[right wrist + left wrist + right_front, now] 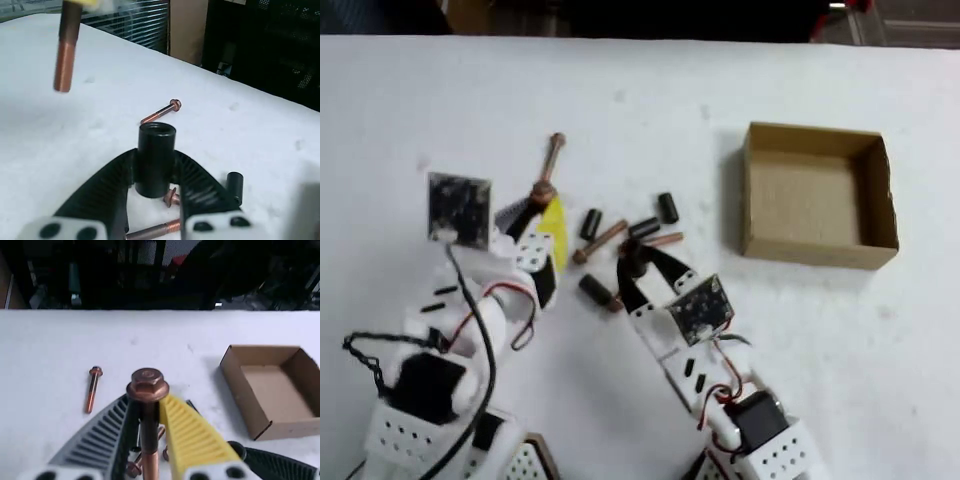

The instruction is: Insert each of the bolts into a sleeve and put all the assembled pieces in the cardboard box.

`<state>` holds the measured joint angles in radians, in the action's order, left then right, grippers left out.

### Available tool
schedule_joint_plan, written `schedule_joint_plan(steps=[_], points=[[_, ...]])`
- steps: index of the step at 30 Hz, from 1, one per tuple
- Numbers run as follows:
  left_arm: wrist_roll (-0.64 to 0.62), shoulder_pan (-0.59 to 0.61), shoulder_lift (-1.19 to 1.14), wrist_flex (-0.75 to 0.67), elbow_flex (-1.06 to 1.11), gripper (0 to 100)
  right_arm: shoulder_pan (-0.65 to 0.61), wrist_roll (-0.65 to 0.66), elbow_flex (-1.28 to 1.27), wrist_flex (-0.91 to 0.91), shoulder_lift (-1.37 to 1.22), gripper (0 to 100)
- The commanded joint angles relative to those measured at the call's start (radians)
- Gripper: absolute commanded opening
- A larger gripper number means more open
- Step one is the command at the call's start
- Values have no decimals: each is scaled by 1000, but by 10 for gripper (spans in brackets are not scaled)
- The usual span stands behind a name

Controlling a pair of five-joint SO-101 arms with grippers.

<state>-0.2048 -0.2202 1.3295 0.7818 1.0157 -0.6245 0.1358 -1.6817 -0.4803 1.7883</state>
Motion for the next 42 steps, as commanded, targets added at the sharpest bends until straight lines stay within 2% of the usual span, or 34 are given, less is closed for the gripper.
schedule_joint_plan(steps=[1,8,15,23,31,38,42], points=[[-15,-15,74,-180,52,23,-8,-11,-9,5,8,16],[-153,-15,131,-496,233,24,-8,-8,-9,10,8,17],[-222,-54,136,-638,318,24,-8,-3,-9,12,10,17],[-224,-150,136,-657,359,24,-8,-2,-9,7,10,17],[-230,-157,136,-649,361,24,-8,0,-9,7,10,17],[-229,-232,136,-626,388,24,-8,0,-9,7,10,17],[-229,-234,136,-623,391,24,-7,3,-9,7,10,17]])
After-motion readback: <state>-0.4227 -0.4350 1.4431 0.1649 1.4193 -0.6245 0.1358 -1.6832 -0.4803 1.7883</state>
